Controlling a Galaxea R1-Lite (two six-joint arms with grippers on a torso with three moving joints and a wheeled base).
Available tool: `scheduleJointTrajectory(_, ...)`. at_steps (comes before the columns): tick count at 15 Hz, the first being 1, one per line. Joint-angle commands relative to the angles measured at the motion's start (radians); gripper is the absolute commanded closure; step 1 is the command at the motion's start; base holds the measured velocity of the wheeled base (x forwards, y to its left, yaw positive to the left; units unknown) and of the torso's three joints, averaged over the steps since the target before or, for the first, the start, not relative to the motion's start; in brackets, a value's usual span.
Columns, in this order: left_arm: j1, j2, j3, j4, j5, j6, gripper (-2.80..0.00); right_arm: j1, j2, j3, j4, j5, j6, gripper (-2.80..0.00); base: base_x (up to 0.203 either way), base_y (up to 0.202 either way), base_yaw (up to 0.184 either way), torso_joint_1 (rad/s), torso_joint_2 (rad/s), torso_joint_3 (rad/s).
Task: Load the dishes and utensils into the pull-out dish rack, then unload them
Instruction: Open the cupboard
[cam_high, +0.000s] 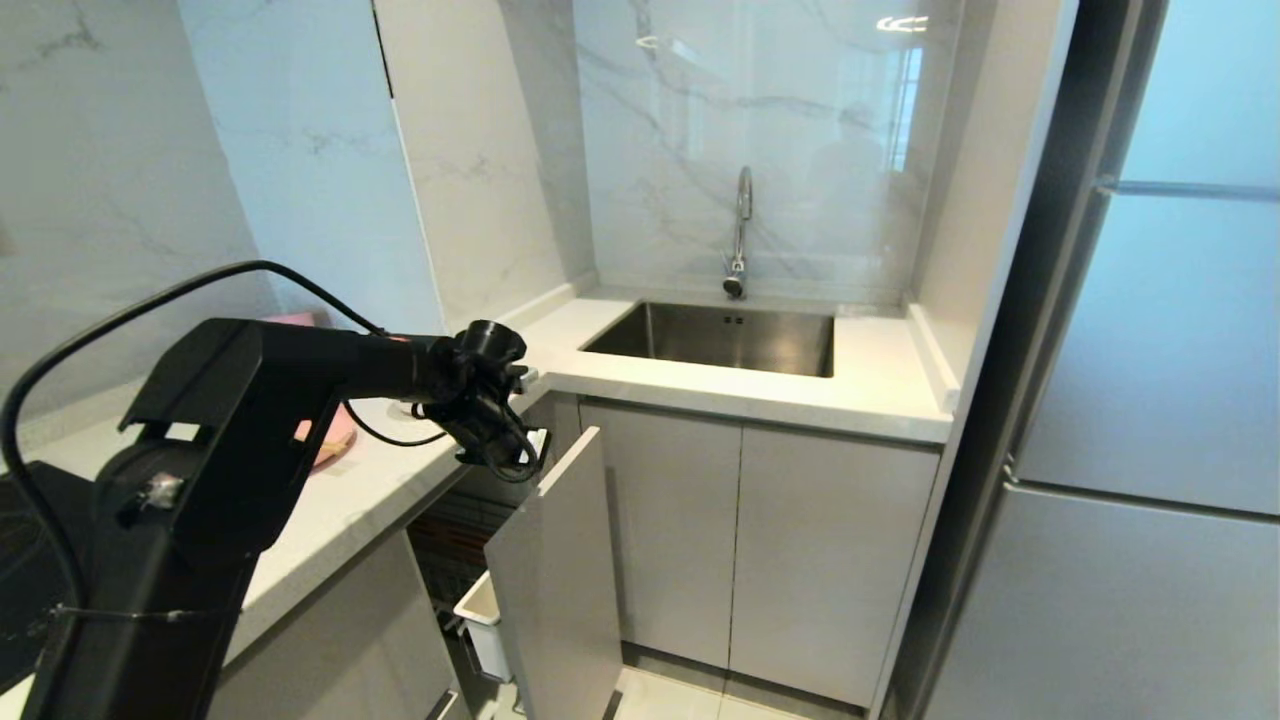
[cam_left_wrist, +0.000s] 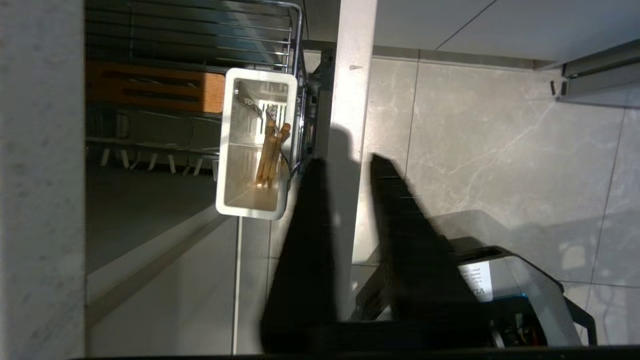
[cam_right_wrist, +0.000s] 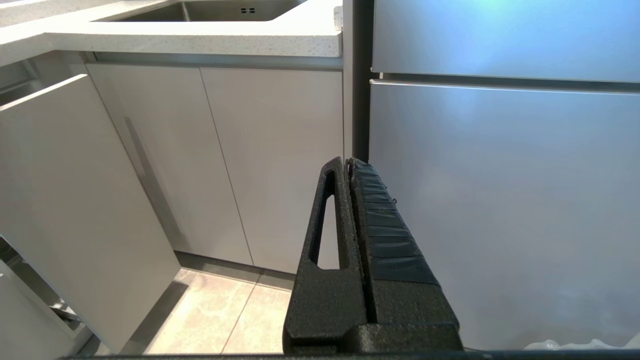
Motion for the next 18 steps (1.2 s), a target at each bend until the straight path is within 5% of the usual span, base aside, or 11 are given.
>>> scheduleJointTrajectory(1, -0.003, 0.021, -0.001, -0.014, 0.001, 0.001, -2.8, 0.001, 0.001, 0.002, 0.0, 0.0, 0.0, 0.0, 0.0, 0.0, 0.0, 0.0, 0.0, 0.0)
scheduleJointTrajectory(11, -0.025, 0.103, -0.001, -0.085, 0.001, 0.0, -2.8, 0.0, 0.001, 0.002, 0.0, 0.0, 0.0, 0.0, 0.0, 0.0, 0.0, 0.0, 0.0, 0.0)
scheduleJointTrajectory(18, -0.067, 0.13, -0.001, -0.085, 0.01, -0.055, -2.8, 0.0, 0.001, 0.002, 0.0, 0.0, 0.0, 0.0, 0.0, 0.0, 0.0, 0.0, 0.0, 0.0)
